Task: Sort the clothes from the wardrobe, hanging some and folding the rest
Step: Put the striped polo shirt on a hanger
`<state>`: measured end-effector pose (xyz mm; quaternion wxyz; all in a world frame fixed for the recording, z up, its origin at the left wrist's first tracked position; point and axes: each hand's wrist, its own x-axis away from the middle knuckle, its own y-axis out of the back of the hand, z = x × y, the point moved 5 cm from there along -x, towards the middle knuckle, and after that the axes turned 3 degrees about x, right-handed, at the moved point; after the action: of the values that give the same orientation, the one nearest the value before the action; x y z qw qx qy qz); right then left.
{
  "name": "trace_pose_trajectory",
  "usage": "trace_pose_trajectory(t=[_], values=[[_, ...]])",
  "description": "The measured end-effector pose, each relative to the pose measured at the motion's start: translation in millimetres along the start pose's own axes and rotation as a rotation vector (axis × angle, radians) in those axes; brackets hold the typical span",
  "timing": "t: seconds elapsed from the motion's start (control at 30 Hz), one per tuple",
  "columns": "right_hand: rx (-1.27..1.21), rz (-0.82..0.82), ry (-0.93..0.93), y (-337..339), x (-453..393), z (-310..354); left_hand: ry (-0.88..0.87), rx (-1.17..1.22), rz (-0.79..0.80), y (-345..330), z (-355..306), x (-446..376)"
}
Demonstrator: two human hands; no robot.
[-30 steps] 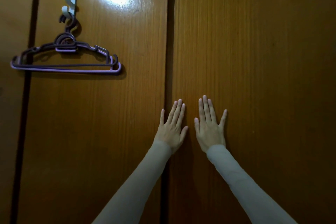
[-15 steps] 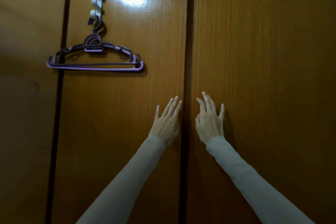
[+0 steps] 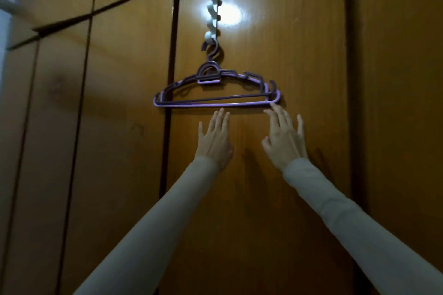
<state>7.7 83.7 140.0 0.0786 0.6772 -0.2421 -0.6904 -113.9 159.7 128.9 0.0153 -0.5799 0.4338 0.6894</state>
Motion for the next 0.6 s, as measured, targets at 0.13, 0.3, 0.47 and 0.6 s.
trace_pose_trajectory(t=[0.13,0.3,0.47,0.6], values=[[0.005,-0.056,0.012,-11.4,-33.9,37.9,0.001,-0.008,-0.067,9.5,47.5,-24.5],[0.018,-0.137,0.007,-15.2,-98.6,63.8,-0.047,-0.129,-0.126,21.6,97.8,-67.4],[0.145,-0.194,0.007,-15.3,-157.0,78.1,-0.126,-0.168,-0.219,32.5,129.4,-117.7],[0.298,-0.148,0.015,-29.0,-185.3,88.9,-0.155,-0.130,-0.299,28.4,144.8,-156.8]])
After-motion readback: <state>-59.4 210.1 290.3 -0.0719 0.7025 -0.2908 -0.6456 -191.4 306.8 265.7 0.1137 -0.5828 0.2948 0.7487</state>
